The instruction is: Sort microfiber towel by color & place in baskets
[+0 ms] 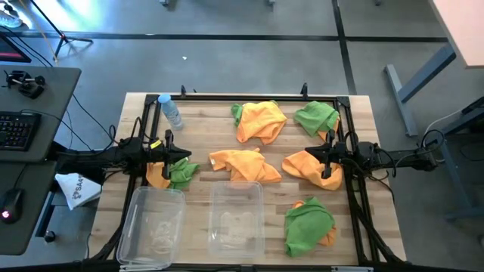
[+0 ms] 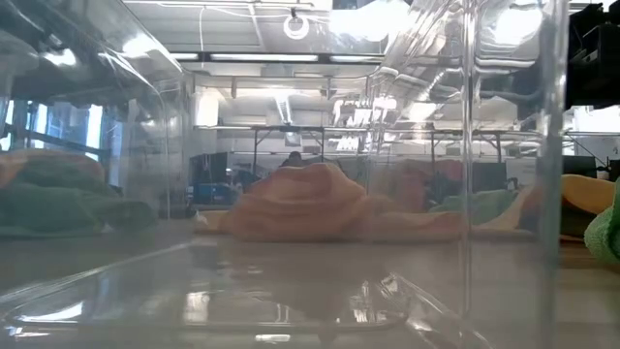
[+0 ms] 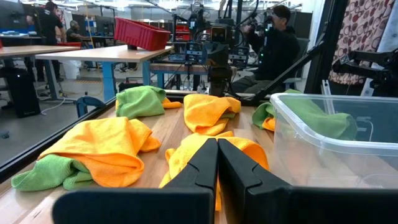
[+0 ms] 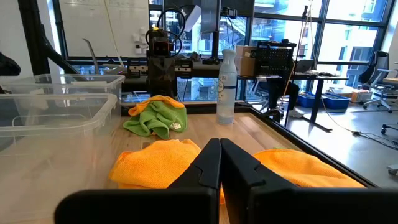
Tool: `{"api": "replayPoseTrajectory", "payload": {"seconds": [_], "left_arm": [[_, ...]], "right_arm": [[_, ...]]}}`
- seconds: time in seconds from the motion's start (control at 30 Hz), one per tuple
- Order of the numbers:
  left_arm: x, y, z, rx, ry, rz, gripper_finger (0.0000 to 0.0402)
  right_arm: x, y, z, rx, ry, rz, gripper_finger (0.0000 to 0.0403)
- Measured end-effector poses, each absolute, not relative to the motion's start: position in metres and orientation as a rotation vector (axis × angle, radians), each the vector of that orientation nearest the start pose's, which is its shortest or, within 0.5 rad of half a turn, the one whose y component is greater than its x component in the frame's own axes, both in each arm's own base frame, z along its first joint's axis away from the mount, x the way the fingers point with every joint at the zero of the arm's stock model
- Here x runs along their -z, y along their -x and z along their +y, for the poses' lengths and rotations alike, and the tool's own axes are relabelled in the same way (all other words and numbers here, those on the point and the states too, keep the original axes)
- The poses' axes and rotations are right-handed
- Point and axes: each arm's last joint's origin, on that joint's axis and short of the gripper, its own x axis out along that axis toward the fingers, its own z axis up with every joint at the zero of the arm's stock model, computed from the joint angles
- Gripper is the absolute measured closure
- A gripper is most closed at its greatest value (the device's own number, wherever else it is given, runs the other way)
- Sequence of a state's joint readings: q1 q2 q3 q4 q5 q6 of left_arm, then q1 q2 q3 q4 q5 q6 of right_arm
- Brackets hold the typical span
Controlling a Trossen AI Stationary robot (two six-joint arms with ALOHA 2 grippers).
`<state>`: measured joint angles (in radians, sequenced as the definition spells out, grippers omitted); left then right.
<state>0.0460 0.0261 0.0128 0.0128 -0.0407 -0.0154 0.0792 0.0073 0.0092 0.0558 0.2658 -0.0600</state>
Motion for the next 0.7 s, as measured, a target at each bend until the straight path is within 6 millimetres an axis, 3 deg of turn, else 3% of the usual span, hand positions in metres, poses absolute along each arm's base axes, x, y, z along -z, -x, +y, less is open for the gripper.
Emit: {"api": "replayPoseTrajectory", "payload": {"seconds": [0.23, 0.47, 0.7], "left_arm": [[-0.167, -0.0984, 0.0056, -0.084, 0.046, -0.002, 0.0401], [-0.1711, -0.0983, 0.0056, -0.076, 0.335, -0.055, 0.0402], [-0.1744, -0.0981, 0.0056, -0.071, 0.347, -0.089, 0.0401]], "right_arm": [[-0.1713, -0.0967, 0.0, 0.188, 0.05, -0.051, 0.0402], [-0.1714, -0.0967, 0.0, 0.189, 0.05, -0.051, 0.0402], [-0.1714, -0.0967, 0.0, 0.189, 0.05, -0.051, 0.0402]]}}
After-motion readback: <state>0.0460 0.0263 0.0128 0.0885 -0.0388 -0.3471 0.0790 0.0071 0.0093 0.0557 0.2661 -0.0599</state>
